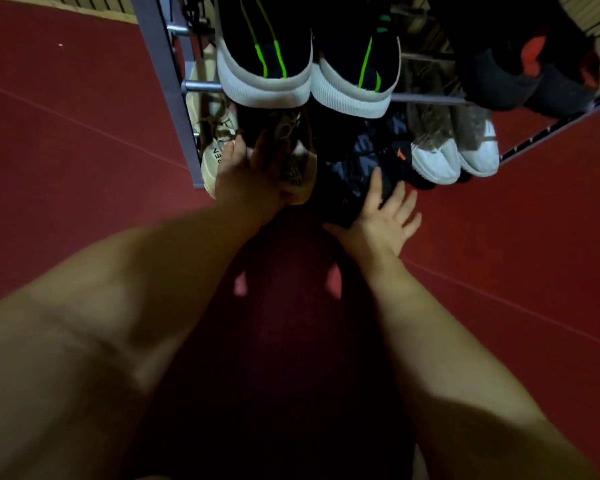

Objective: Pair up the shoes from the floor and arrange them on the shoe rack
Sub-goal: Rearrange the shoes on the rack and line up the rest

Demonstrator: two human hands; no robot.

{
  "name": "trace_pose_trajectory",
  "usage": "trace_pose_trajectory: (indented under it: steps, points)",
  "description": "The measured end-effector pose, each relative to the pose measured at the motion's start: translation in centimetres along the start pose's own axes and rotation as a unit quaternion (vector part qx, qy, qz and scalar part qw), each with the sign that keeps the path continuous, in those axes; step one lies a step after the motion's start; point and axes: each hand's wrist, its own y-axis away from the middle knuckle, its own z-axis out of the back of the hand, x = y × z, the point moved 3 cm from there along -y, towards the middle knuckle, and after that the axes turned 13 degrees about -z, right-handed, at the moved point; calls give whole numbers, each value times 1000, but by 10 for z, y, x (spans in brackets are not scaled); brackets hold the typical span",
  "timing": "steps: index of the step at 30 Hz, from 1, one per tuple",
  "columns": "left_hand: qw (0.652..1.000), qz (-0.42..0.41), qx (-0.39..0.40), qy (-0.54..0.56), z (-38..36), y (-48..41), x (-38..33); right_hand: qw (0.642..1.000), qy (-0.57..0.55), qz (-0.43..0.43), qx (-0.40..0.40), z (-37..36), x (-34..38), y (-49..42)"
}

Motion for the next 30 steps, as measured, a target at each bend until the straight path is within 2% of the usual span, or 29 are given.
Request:
trace_pose_trajectory:
  steps: [3, 8, 11, 14, 16, 17, 20, 21, 23, 27, 30]
  points:
    - [1000, 11, 5, 4, -3, -1, 2, 995, 84, 40, 31, -2, 12, -11]
    - [1000, 6, 14, -7, -4, -3, 3, 997, 22, 61, 37, -1, 8, -8]
    - [1000, 3, 22, 1, -3, -2, 4, 994, 10, 99, 38, 6, -26, 0]
    - [1000, 5, 18, -11, 7, 1, 0, 987, 42, 131, 81, 12, -73, 8]
    - [998, -42, -38, -35, 13, 5, -8, 978, 77, 141, 131, 16, -102, 6]
    - [992, -93, -75, -51, 13, 8, -14, 969, 114, 147, 162, 17, -114, 4]
    - [956, -234, -149, -94, 4, 13, -33, 921, 252, 134, 265, 11, -143, 4]
    - [954, -249, -139, -88, 1, 15, -38, 914, 267, 113, 285, 9, -148, 6]
    - [960, -266, -76, -55, -8, 22, -50, 921, 238, 61, 303, 8, -142, 12]
    - [932, -322, 131, -100, -40, 50, -62, 957, 91, 53, 270, -1, -92, 26]
    - [941, -242, 223, -76, -52, 65, -44, 966, 102, 39, 235, -12, -71, 27]
